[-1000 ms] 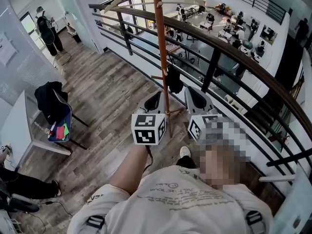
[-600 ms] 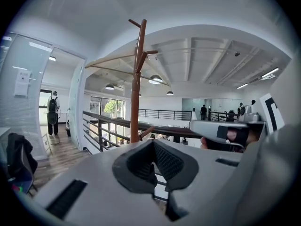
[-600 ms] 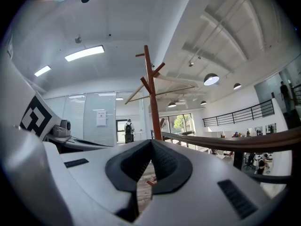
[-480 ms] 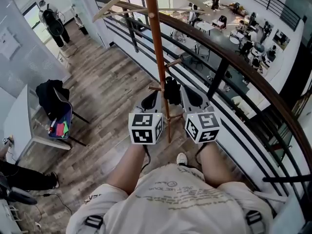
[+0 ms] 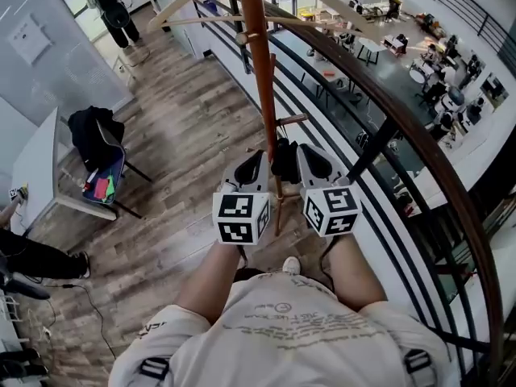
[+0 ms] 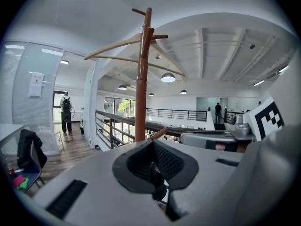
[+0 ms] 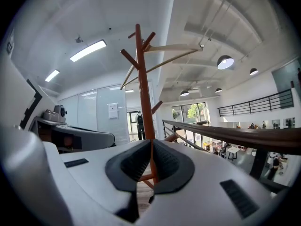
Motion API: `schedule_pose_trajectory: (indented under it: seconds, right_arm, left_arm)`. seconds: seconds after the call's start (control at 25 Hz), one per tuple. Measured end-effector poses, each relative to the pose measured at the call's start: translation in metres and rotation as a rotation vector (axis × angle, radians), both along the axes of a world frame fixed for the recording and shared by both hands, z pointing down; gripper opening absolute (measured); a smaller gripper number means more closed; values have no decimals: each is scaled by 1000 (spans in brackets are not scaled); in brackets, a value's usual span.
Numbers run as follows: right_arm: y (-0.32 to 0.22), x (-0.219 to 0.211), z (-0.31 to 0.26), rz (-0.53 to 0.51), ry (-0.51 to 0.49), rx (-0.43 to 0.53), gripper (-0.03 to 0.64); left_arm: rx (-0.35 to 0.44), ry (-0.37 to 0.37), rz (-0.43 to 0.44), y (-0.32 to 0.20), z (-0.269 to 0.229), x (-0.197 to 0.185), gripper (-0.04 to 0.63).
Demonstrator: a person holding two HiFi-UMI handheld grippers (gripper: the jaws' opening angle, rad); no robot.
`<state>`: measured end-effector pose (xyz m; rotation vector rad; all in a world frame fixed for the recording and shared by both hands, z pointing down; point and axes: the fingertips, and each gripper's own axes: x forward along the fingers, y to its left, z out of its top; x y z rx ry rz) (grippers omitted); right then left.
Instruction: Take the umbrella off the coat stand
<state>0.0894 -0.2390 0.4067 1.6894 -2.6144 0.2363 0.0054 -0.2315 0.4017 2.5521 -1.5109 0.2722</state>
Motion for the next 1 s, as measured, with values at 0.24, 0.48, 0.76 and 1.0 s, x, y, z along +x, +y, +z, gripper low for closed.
schedule_pose_trajectory:
  seconds: [0.24,0.48,0.76,1.0]
  right_arm:
    - [-29,-16,28,-77,54,-40,46]
    - [-50,-26,61,-83,117,-94,78]
    - [-81,-25,86,-11,157,-147,78]
    - [-95,-23,103,31,174,-178,78]
  left_arm:
    - [-38,-14,-60,-20,15,-15,5]
    - [-61,-26,-76,-37,26,-27,5]
    - [-96,-31,-63,-58,35,-41,5]
    - [-105,-38,-49,-67,42,-45,5]
